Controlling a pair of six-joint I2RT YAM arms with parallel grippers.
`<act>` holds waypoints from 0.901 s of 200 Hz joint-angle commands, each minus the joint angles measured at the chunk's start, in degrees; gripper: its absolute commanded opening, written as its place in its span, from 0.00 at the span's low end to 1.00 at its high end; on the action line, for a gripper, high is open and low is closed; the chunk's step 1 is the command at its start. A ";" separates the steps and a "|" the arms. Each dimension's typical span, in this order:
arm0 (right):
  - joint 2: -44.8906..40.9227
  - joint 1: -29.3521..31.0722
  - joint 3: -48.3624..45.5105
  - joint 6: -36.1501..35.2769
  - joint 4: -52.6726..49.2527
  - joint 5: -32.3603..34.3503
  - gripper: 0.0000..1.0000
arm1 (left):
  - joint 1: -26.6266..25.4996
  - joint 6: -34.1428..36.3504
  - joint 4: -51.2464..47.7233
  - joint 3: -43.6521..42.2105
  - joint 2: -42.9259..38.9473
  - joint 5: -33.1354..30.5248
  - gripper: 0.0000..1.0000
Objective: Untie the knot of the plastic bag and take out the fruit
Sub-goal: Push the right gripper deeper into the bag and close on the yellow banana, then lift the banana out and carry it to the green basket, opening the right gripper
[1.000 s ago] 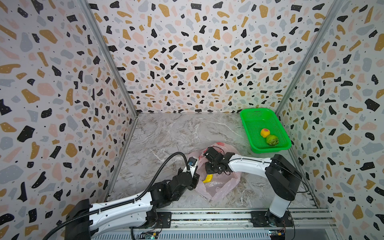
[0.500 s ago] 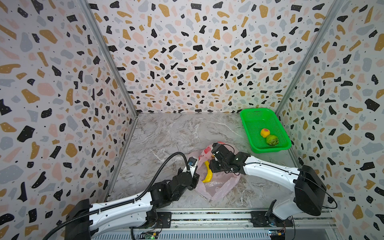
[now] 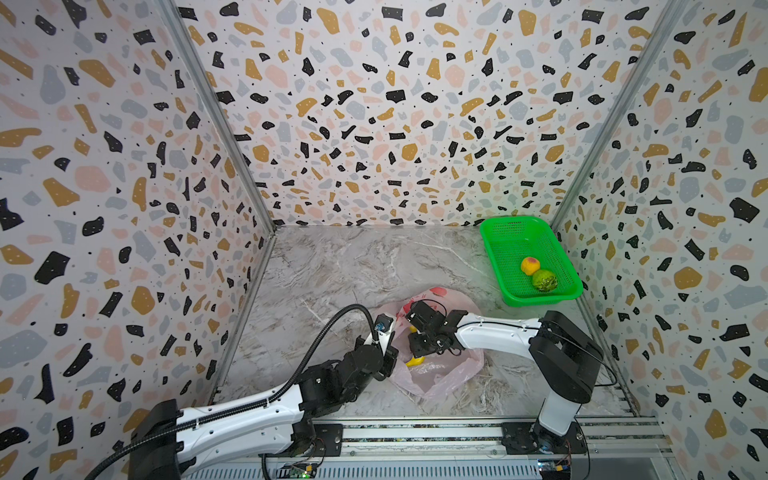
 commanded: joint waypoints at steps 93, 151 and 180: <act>-14.67 0.21 -1.77 1.06 -7.99 1.80 0.23 | -0.22 -0.33 0.92 -0.71 -1.07 -1.20 0.00; -24.09 0.65 -3.62 -0.58 -13.57 1.81 0.23 | -0.22 -0.09 0.61 -0.01 -0.93 -2.06 0.00; -27.29 0.65 -2.68 -1.40 -16.46 0.20 0.23 | -0.23 0.03 0.54 0.33 -0.52 -2.24 0.00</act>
